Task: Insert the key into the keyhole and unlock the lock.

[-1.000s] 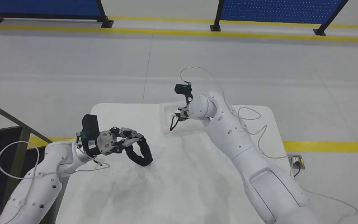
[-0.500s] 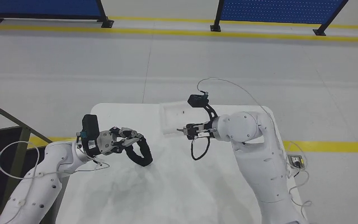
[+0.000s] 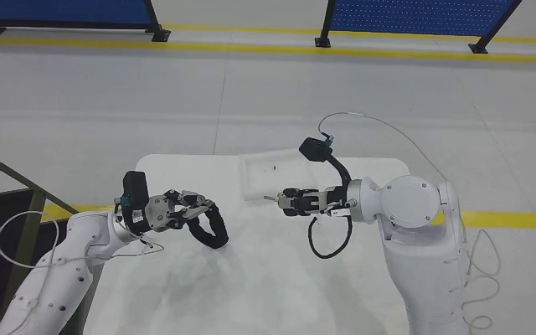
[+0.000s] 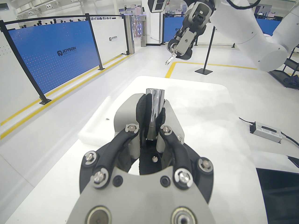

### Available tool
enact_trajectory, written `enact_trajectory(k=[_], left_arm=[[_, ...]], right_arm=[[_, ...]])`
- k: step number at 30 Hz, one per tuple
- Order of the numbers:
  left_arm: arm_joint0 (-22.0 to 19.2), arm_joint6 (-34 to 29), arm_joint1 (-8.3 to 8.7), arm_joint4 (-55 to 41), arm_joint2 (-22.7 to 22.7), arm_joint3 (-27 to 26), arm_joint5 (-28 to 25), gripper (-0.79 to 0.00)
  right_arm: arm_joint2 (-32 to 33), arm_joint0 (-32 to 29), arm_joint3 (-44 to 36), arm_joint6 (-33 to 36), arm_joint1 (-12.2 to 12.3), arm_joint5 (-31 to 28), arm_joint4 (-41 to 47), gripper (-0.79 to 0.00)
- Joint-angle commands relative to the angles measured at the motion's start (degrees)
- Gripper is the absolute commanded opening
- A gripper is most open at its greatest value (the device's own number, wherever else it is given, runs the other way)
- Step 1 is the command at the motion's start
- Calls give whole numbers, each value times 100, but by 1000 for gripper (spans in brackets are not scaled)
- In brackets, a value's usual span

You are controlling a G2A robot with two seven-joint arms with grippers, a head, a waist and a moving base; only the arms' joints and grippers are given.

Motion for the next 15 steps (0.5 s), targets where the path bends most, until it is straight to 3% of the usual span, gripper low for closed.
enact_trajectory(k=[1, 15], left_arm=[[0, 0, 0, 0, 0, 0, 0, -785], [39, -227, -13, 44, 37, -132, 87, -785]], right_arm=[[-2, -1, 2, 0, -1, 0, 4, -785], [37, -147, -46, -196, 33, 196, -25, -785]])
